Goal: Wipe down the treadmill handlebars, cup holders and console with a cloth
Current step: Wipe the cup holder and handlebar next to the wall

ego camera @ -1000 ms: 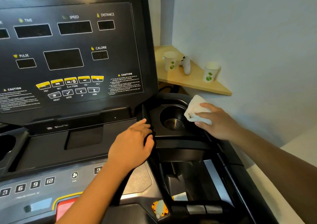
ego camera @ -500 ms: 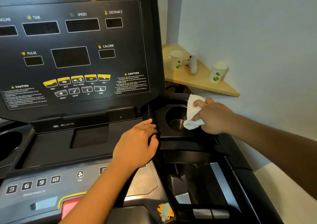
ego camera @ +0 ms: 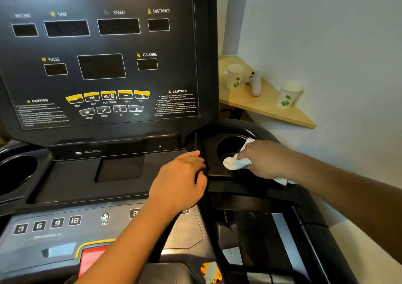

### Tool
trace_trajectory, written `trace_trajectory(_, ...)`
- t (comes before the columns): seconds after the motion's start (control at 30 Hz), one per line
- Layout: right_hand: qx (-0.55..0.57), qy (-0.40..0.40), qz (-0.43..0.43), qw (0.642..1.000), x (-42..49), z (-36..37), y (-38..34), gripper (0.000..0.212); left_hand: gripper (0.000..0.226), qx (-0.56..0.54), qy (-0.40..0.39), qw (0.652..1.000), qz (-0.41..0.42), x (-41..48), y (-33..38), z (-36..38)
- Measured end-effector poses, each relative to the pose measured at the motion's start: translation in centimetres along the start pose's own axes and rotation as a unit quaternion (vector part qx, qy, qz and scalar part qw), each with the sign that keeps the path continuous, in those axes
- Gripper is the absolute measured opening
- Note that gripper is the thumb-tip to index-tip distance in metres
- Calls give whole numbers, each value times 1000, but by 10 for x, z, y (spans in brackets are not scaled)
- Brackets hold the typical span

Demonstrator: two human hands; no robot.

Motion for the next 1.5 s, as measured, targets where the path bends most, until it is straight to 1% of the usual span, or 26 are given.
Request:
trace_trajectory(0.07,-54,-1,7,998,12,-5,-4,53,34,5,0,1000,-3,1,0,0)
trace_trajectory(0.1,-81,-9,3,997,20,-6,-9,54,33,6,0,1000,-4,1,0,-1)
trace_trajectory(0.17,-101,-34,-23,994,37,1,-22,50,33,8,-6,1000,-3,0,1,-1)
trace_trajectory(0.23,-82,-80,-31,993,53,14,-25,48,34,5,-14,1000,-1,-2,2,-1)
trace_trajectory(0.3,-32,-137,-22,990,64,27,-20,44,35,-3,-16,1000,2,-3,3,-2)
trace_trajectory(0.37,0,-153,-16,988,68,25,-18,34,35,-6,-11,1000,3,-3,3,-3)
trace_trajectory(0.4,2,-143,-23,989,72,21,-17,36,34,-9,-9,1000,3,-2,4,-3)
trace_trajectory(0.47,-20,-116,-34,992,73,9,-13,55,34,-14,-7,1000,1,-1,3,-4)
trace_trajectory(0.5,-45,-96,-44,993,69,0,-11,59,35,-16,-5,1000,1,-1,3,-4)
trace_trajectory(0.57,-72,-73,-60,993,59,-9,-4,54,35,-19,-1,1000,4,0,2,-4)
trace_trajectory(0.63,-73,-73,-72,992,49,-5,2,49,36,-18,0,1000,4,0,2,-3)
trace_trajectory(0.77,-106,-78,-103,986,44,12,-9,54,39,-19,8,1000,3,-1,2,-5)
trace_trajectory(0.87,-153,-83,-124,977,49,17,-14,52,40,-21,1,1000,3,-2,3,-4)
trace_trajectory(0.93,-187,-83,-149,967,54,20,-19,47,40,-22,-1,1000,1,-2,2,-4)
trace_trajectory(1.0,-196,-79,-165,963,63,22,-25,38,38,-23,-2,1000,2,-3,2,-4)
trace_trajectory(1.13,-128,-97,-132,978,85,24,-22,25,34,-24,2,1000,5,-4,3,-4)
trace_trajectory(1.23,-66,-135,-78,986,99,30,-16,26,33,-19,5,1000,-2,0,1,-5)
trace_trajectory(1.3,-12,-152,-25,988,104,32,-15,25,33,-13,10,1000,-7,2,0,-6)
trace_trajectory(1.4,120,-157,71,978,100,32,1,33,33,-4,15,1000,-5,2,1,-6)
trace_trajectory(1.47,162,-163,93,969,93,35,6,36,35,-3,15,1000,-7,2,0,-6)
trace_trajectory(1.5,157,-163,91,970,92,33,5,35,36,-2,17,1000,-9,2,-1,-6)
Point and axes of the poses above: each hand's wrist, its own x-axis towards the middle knuckle, its own z-axis out of the palm, y = z × x, the point moved 10 cm from there along x, towards the middle knuckle, and after that the axes turned 15 degrees about -x, right-handed, at the moved point
